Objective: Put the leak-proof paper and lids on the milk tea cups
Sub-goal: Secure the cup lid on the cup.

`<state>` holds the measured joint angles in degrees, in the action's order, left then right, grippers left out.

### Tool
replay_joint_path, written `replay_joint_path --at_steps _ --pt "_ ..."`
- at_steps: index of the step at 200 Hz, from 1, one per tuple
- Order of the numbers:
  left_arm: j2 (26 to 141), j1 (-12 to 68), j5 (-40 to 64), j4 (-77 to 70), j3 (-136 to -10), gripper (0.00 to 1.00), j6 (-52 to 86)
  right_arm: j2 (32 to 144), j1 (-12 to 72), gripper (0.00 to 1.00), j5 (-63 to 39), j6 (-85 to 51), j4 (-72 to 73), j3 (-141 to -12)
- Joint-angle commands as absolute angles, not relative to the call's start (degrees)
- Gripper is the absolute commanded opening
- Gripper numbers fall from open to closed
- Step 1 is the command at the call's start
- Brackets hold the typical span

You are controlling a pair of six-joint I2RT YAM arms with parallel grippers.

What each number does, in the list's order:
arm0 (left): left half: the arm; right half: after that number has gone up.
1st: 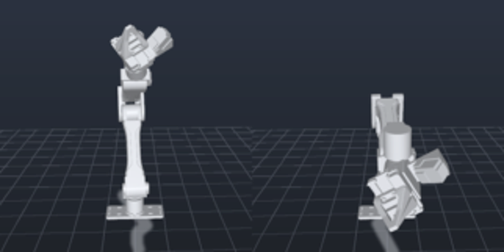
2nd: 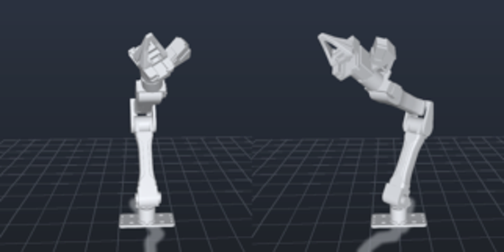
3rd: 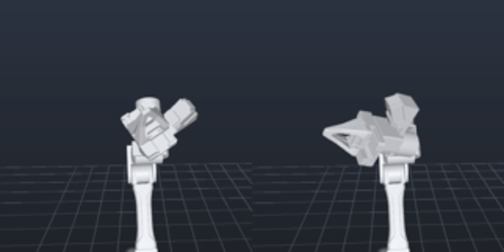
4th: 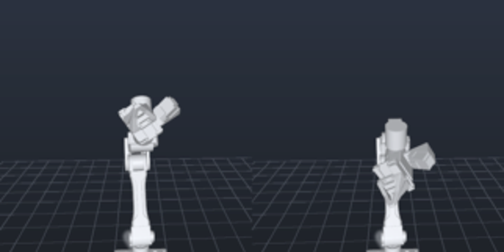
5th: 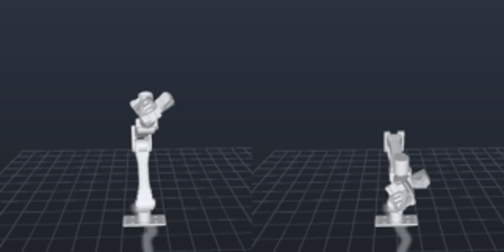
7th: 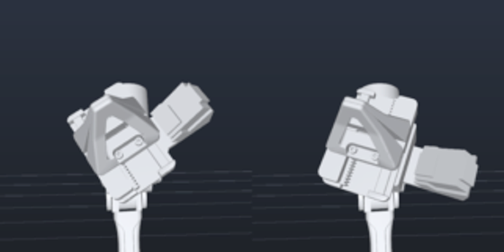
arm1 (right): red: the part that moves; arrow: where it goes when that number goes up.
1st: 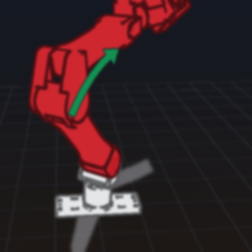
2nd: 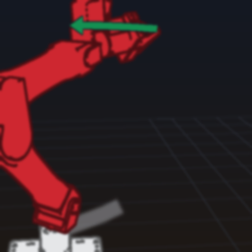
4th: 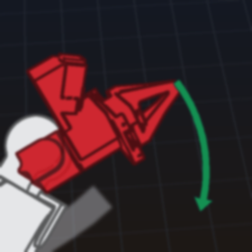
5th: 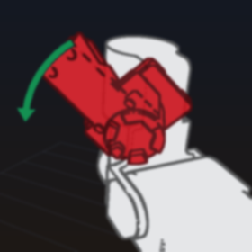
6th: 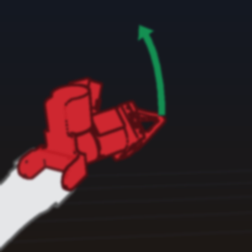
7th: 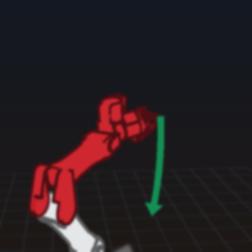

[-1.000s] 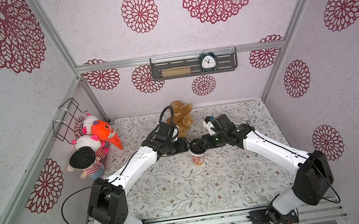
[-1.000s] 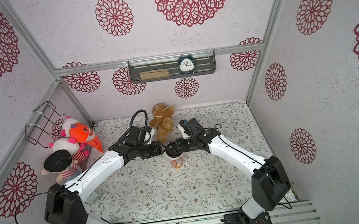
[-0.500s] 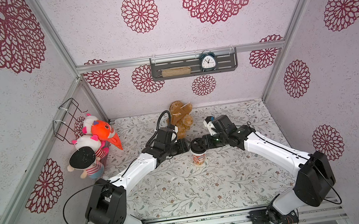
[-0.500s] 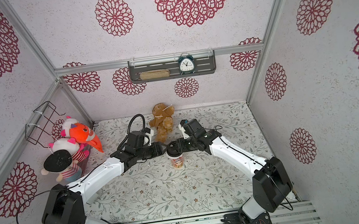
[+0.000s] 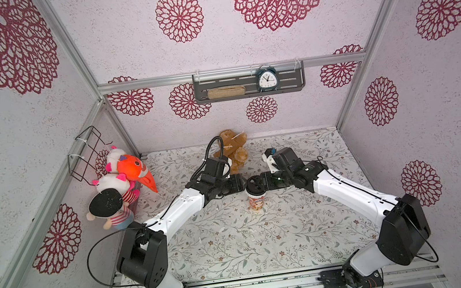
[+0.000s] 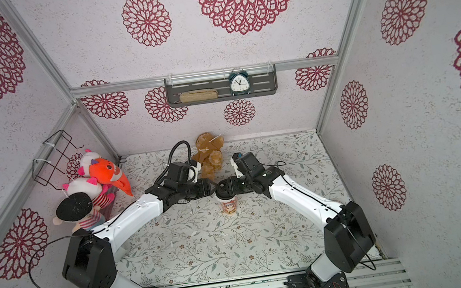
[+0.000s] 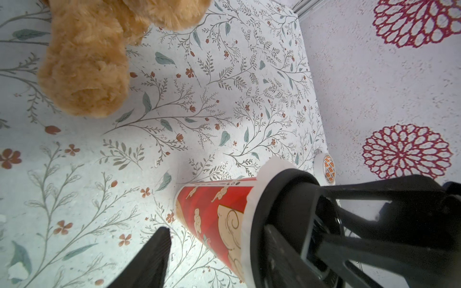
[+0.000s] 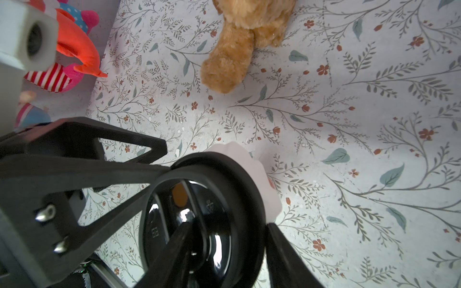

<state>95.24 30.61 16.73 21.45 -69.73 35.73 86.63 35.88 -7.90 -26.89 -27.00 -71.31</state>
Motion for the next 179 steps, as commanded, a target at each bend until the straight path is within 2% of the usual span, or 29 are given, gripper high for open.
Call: replay_joint_path --at_steps 1,47,67,107,147,179 --pt "102.0 31.4 9.8 35.1 -69.2 0.63 33.2 88.6 37.2 0.49 -6.3 -27.0 -41.4 -66.4" --pt "100.7 30.6 5.5 38.9 -80.1 0.8 31.2 86.3 39.7 0.47 -2.0 -36.3 -36.8 -62.0" --pt "100.3 30.4 3.6 40.1 -85.6 0.82 30.5 86.6 40.7 0.47 -0.1 -40.3 -34.7 -60.5" --pt "94.8 30.8 0.5 44.7 -89.9 0.77 33.3 86.1 41.0 0.47 1.6 -43.3 -33.2 -60.0" --pt "83.4 31.6 6.9 41.1 -77.8 0.69 39.9 86.1 40.9 0.47 2.0 -41.8 -34.9 -61.8" --pt "80.1 34.4 13.0 35.4 -70.5 0.65 48.7 86.7 40.6 0.47 2.0 -41.9 -34.9 -62.5"
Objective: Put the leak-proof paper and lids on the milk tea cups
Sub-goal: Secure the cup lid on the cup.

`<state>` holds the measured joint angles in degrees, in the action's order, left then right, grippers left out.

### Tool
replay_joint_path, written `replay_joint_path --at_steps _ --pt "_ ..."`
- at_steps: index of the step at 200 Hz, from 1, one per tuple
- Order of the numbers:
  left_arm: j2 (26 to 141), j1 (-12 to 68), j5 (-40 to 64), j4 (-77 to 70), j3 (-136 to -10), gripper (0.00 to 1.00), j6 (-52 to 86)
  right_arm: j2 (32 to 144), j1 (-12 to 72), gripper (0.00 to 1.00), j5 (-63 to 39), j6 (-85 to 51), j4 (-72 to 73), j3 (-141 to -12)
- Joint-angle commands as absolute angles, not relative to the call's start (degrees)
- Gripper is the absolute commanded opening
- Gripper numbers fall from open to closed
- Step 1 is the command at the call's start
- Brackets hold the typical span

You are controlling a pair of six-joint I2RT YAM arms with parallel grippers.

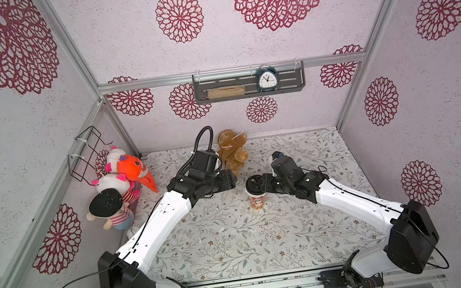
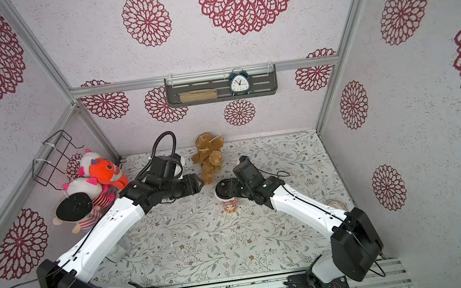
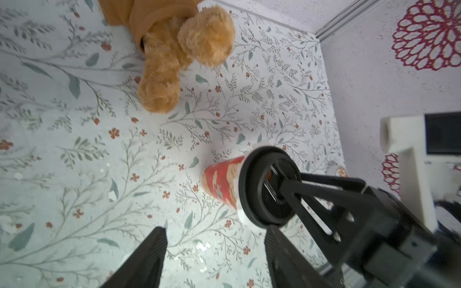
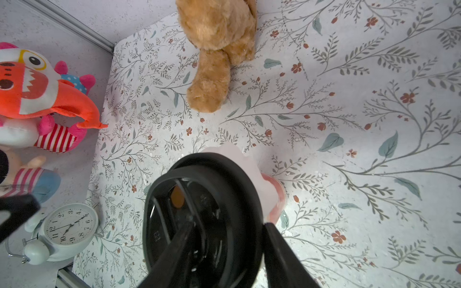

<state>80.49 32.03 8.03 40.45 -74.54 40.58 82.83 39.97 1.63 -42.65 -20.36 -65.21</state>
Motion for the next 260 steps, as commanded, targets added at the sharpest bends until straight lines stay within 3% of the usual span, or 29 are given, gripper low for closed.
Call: replay_joint_path --at_steps 1,84,260 --pt "80.1 34.5 13.1 35.0 -70.3 0.66 49.0 86.7 40.6 0.47 2.0 -41.9 -34.8 -62.5" --pt "79.8 39.3 10.0 17.5 -58.9 0.62 68.4 87.3 40.6 0.46 1.3 -42.1 -33.5 -62.5" --pt "83.4 40.6 5.8 12.8 -56.8 0.58 71.7 86.5 40.6 0.46 0.4 -41.4 -32.3 -61.3"
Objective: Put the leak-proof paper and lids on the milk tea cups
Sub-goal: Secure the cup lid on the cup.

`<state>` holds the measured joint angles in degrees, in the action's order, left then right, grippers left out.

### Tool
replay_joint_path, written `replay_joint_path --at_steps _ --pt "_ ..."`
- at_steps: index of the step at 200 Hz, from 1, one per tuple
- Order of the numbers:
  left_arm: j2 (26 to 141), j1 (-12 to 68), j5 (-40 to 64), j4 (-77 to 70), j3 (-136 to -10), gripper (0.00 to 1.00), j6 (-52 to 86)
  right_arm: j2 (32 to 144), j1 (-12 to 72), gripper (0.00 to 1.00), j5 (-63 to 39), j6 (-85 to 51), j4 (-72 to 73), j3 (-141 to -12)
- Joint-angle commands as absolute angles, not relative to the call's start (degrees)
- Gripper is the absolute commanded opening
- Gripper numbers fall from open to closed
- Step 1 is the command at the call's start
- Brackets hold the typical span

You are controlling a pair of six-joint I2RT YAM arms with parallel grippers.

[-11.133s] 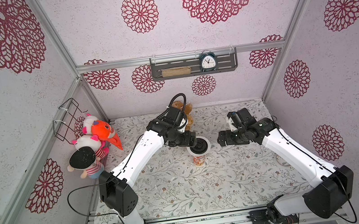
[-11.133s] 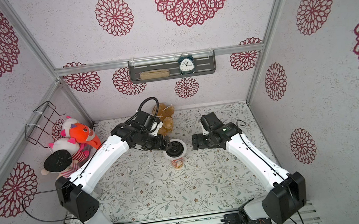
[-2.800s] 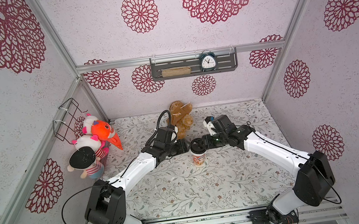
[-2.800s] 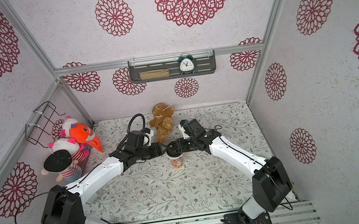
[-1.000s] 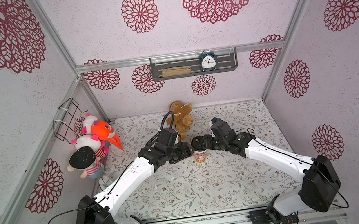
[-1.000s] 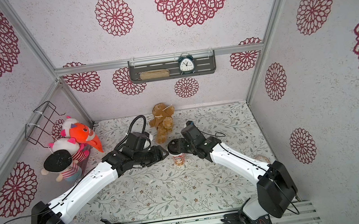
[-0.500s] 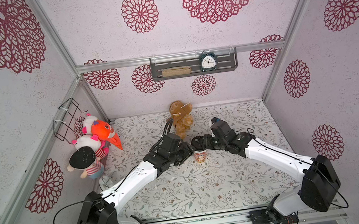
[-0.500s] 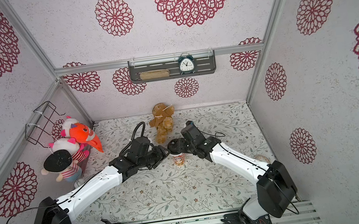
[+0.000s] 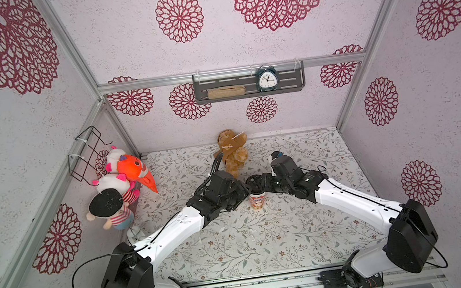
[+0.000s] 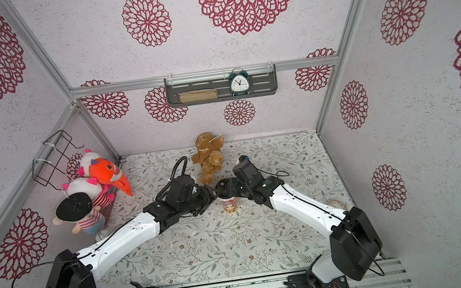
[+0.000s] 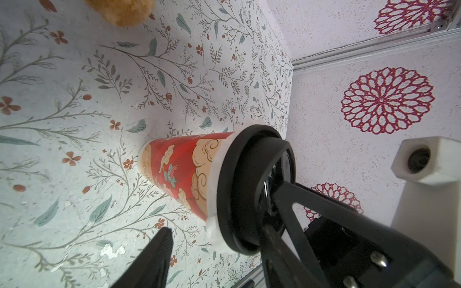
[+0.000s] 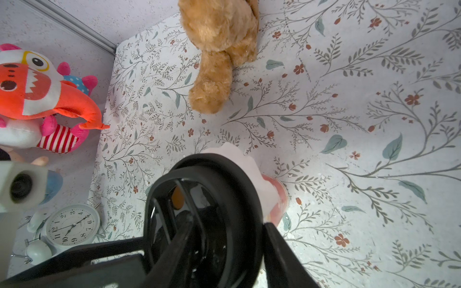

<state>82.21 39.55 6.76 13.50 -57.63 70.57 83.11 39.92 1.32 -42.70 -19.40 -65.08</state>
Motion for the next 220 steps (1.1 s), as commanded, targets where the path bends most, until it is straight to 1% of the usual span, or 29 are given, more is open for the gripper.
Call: replay_joint_path --at_steps 1,42,125,220 --pt "83.4 40.5 5.9 12.8 -56.7 0.58 71.7 86.5 40.6 0.46 0.4 -41.4 -32.3 -61.3" --pt "82.9 41.2 5.2 12.4 -55.7 0.47 72.3 86.4 40.6 0.46 0.5 -41.6 -32.4 -60.9" --pt "76.4 43.2 -0.7 13.4 -53.1 0.45 74.4 86.4 40.6 0.46 0.3 -41.6 -32.0 -60.6" --pt "80.4 43.2 0.2 11.1 -55.2 0.46 73.5 86.1 40.6 0.46 0.2 -41.3 -32.1 -60.5"
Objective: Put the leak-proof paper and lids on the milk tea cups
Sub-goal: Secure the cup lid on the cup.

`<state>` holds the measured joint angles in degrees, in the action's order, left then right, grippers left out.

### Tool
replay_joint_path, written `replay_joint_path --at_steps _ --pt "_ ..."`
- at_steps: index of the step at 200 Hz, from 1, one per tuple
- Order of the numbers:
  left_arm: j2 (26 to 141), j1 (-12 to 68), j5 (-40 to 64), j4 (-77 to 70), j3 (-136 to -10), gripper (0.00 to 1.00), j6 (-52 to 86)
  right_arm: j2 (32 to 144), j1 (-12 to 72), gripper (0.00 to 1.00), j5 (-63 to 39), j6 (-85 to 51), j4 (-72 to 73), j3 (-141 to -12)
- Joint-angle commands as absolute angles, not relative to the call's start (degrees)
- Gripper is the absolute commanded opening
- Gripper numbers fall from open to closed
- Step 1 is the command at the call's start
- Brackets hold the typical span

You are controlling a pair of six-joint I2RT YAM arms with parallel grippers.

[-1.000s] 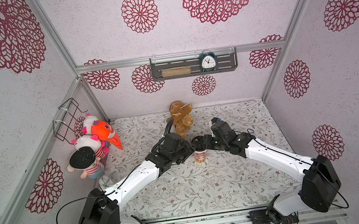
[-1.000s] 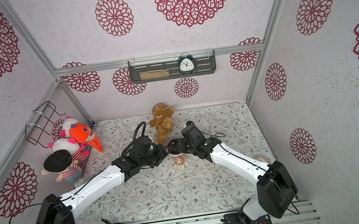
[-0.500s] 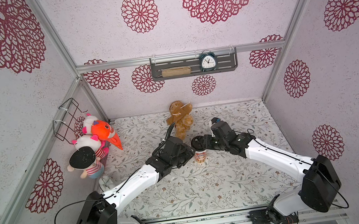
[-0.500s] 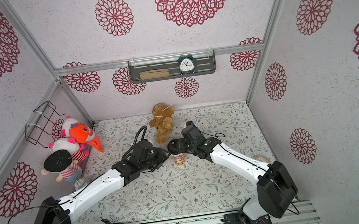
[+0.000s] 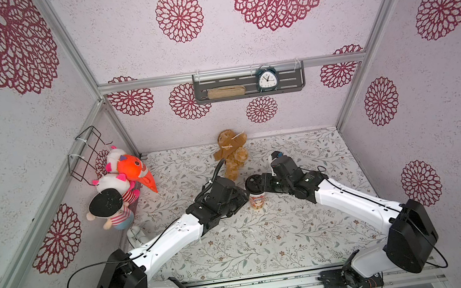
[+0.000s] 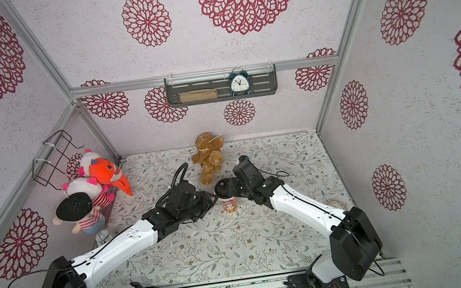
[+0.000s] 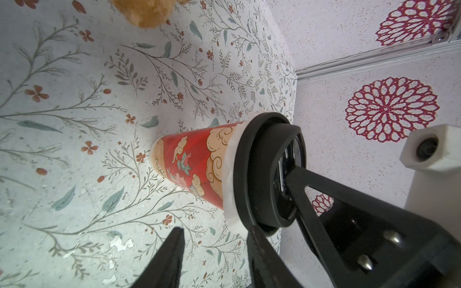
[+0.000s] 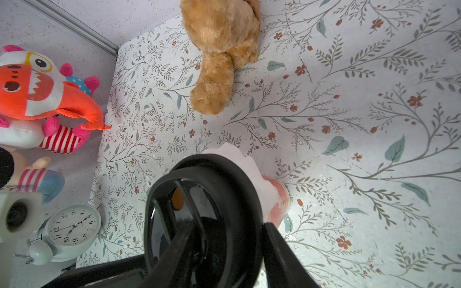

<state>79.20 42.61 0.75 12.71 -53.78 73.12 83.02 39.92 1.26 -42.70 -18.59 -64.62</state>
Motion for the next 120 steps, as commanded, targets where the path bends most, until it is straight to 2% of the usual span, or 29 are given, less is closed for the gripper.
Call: replay_joint_path --at_steps 1,120 --pt "80.4 43.2 0.1 11.0 -55.2 0.46 73.5 86.1 40.6 0.46 0.2 -41.3 -32.1 -60.5" --pt "80.9 43.2 -0.5 12.1 -57.4 0.47 72.1 86.0 40.6 0.46 0.0 -41.2 -31.7 -60.0"
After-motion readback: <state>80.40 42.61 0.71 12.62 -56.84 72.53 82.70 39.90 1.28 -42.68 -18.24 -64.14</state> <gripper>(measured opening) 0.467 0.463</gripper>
